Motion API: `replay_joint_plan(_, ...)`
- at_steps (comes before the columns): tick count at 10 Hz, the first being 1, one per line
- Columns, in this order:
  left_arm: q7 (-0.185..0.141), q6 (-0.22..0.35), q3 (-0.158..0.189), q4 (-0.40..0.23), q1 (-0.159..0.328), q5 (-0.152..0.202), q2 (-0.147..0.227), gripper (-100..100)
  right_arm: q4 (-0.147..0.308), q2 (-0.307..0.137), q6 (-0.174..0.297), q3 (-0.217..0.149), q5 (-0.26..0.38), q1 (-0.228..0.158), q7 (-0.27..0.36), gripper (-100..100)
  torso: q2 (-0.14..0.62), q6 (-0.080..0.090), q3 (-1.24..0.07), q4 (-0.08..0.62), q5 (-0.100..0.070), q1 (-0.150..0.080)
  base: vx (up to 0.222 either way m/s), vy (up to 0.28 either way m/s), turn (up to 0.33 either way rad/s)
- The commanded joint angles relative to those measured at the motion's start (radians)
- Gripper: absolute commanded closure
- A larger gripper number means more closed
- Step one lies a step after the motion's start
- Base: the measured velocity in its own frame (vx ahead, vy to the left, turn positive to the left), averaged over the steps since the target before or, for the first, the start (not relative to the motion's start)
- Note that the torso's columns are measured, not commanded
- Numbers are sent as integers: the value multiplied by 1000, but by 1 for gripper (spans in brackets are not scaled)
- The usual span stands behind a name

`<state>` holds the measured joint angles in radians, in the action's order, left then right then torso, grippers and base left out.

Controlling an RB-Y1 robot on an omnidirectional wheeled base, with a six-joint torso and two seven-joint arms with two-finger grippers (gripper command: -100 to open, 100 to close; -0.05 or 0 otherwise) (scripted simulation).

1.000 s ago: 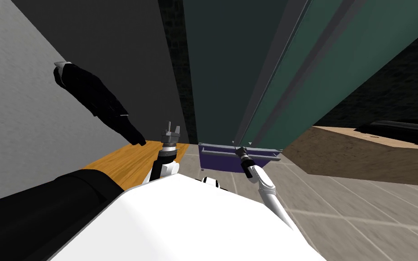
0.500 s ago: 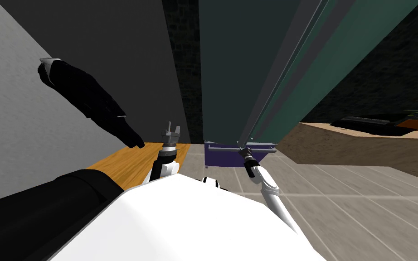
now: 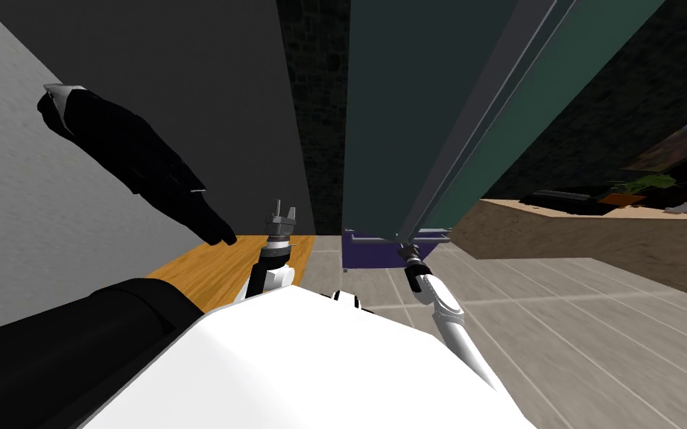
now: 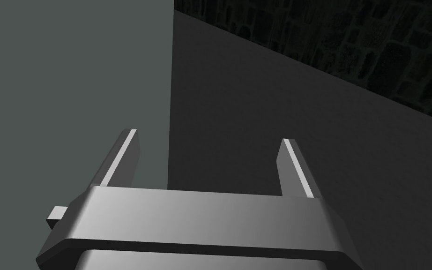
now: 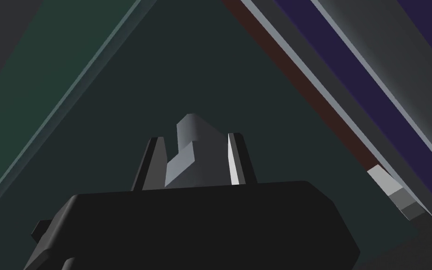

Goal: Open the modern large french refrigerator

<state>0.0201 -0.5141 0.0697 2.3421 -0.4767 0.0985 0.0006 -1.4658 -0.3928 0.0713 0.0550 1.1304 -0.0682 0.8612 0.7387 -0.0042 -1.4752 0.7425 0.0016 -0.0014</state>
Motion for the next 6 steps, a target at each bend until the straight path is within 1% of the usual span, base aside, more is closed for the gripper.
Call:
replay_joint_plan(1,0,0,0,0,0,0,0,0,-3,7,37,-20,2,2,6,100,-3,3,-2,-1,0,2,-70,233,-125)
replay_joint_plan(2,0,0,0,0,0,0,0,0,-5,11,55,-30,2,4,9,100,-1,4,-1,-2,2,8,-51,278,-152)
replay_joint_plan(3,0,0,0,0,0,0,0,0,-6,15,73,-40,3,5,12,100,0,2,-1,-2,2,10,-67,246,-134)
replay_joint_plan(4,0,0,0,0,0,0,0,0,-8,19,92,-50,4,6,15,100,2,0,1,-2,1,8,-64,216,-115)
replay_joint_plan(5,0,0,0,0,0,0,0,0,-8,19,92,-50,4,6,15,100,1,-1,1,-1,1,6,-79,178,-53)
replay_joint_plan(6,0,0,0,0,0,0,0,0,-10,22,110,-60,5,7,17,100,1,-3,0,-1,1,5,-106,189,-63)
